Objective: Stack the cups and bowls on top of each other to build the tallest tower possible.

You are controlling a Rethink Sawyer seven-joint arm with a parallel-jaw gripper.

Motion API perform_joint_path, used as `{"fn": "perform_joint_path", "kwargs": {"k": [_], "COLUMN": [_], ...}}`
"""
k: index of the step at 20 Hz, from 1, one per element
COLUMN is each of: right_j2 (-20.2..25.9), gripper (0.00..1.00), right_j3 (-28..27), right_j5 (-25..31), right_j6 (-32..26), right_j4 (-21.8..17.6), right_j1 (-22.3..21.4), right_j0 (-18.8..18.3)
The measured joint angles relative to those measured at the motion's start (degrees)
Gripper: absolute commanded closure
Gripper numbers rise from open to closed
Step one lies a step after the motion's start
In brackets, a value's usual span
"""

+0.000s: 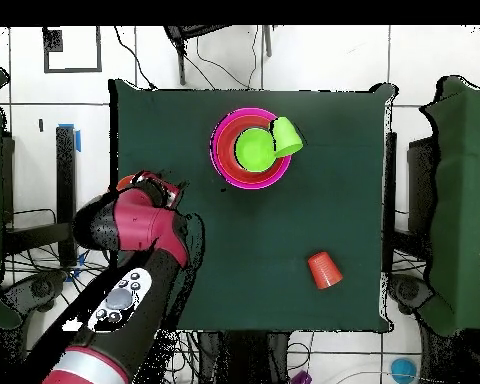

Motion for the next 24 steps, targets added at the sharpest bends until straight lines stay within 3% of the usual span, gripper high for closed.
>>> {"fn": "perform_joint_path", "kwargs": {"k": [6,17,24], "right_j2": [-0.1,-0.1,2.6], "gripper": [0.00,0.00,0.00], "right_j3": [0.9,7.2,12.1], "right_j5": [0.0,-0.6,-1.0], "right_j6": [0.0,0.0,0.0], "right_j4": [0.0,-1.7,-5.5], "right_j1": [-2.0,-7.2,-11.2], "right_j0": [0.4,0.3,-3.2]}}
